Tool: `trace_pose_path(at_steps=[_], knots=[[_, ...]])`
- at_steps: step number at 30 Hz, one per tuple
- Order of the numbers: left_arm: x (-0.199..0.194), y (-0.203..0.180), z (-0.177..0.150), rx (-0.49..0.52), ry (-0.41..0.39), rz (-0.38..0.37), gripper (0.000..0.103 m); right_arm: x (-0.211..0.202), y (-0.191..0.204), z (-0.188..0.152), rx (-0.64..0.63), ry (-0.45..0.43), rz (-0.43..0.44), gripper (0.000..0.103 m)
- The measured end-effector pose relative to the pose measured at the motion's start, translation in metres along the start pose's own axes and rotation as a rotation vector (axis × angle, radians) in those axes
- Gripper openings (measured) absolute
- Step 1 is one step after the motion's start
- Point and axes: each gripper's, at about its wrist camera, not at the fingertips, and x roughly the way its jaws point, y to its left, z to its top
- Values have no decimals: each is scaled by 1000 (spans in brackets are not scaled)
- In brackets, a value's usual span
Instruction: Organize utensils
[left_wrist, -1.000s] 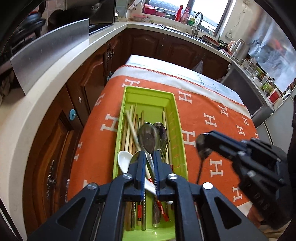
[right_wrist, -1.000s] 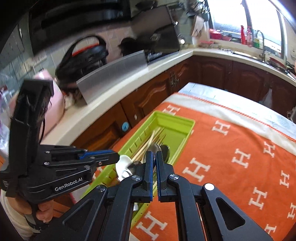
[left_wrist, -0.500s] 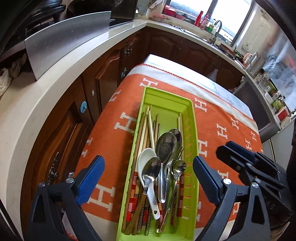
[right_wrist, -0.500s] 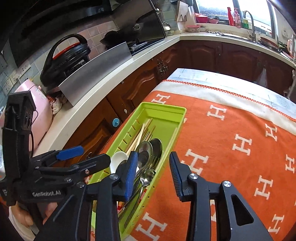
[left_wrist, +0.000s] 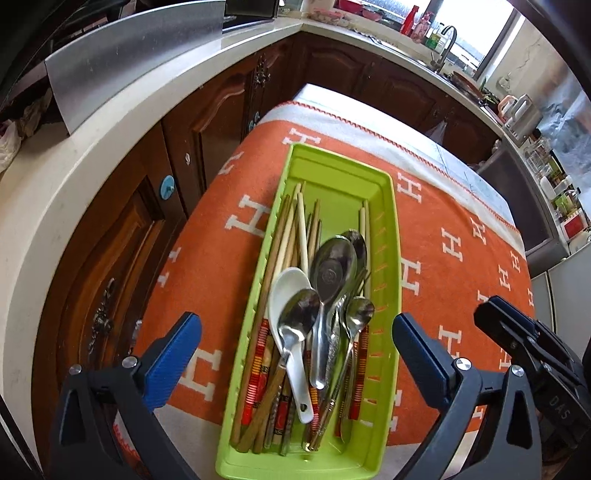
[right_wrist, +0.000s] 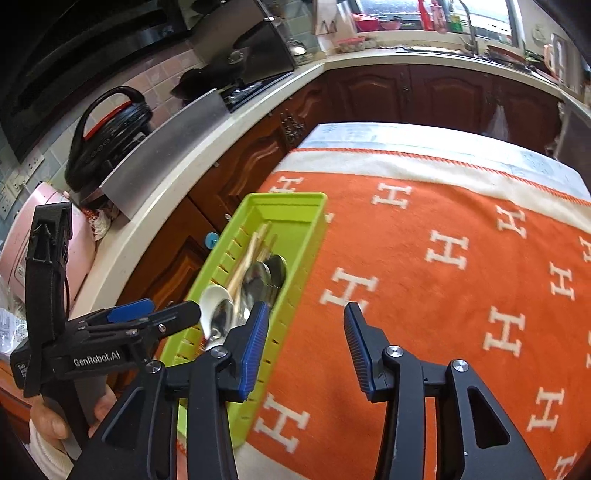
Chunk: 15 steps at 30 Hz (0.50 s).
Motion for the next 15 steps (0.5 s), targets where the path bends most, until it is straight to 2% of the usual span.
trace_pose_path(at_steps=[5,8,15], knots=[[-2,-16,-10,37,3,-7,102,-15,-14,-15,25,9,-24,48],[-5,-29,-15,75,-7,-6,102,-27,-24,-26,33,6,-52,53],[-13,-77,-35,182,-6,-20,102,-62,-51,-53,96,-11,-79,58]])
